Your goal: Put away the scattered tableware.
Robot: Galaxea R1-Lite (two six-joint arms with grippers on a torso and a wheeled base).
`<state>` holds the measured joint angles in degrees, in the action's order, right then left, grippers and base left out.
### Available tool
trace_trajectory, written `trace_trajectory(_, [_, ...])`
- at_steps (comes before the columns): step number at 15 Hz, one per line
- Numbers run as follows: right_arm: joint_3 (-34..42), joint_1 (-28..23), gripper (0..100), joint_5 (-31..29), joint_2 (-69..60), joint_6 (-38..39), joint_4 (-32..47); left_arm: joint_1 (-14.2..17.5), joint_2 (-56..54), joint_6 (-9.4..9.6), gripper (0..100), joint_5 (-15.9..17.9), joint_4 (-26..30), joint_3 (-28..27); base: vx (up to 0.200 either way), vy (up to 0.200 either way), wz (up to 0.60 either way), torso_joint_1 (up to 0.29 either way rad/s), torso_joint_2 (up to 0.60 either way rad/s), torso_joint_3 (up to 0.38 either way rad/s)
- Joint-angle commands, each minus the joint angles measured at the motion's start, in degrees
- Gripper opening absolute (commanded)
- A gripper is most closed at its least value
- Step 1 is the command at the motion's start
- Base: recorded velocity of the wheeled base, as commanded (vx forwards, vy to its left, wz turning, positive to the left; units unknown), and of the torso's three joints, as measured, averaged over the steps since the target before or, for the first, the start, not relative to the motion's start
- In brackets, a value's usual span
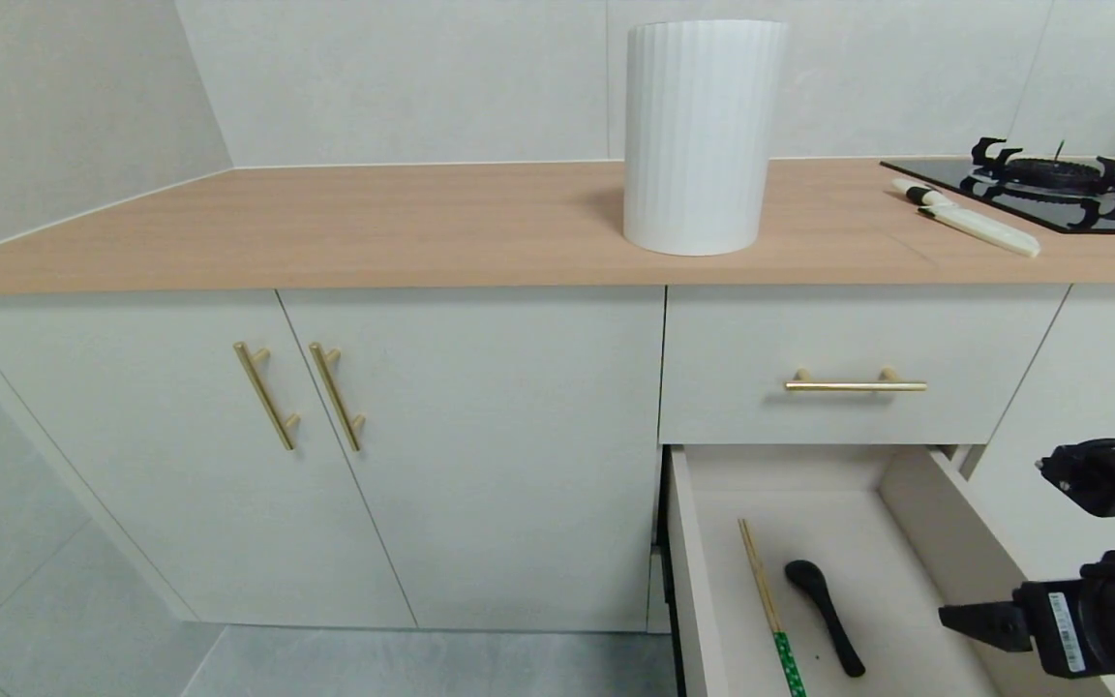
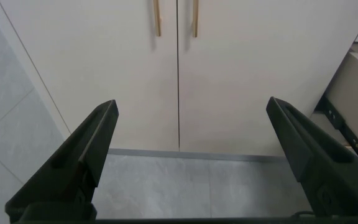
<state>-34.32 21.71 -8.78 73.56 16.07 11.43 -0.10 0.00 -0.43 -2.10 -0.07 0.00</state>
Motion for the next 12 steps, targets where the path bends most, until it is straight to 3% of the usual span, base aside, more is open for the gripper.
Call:
trace_trajectory(1, [-0.05,2.11,100,-0.01,-4.48,1.07,2.28,0.01,0.0,0.08,100,-0.01,-0.01,0.0,0.0,0.0,0.0,0.0,0.0,0.0])
trace_trajectory(10, [0.65,2.63,100,0.16,-3.68,1.07,3.07,0.1,0.0,-0.01,100,-0.01,-0.01,0.0,0.0,0.0,0.0,0.0,0.0,0.0])
trace_trajectory(12, [0.65,3.34,100,0.6,-2.81,1.07,4.21,0.01,0.0,-0.01,100,-0.01,-0.01,0.0,-0.2,0.0,0.0,0.007,0.0,0.005])
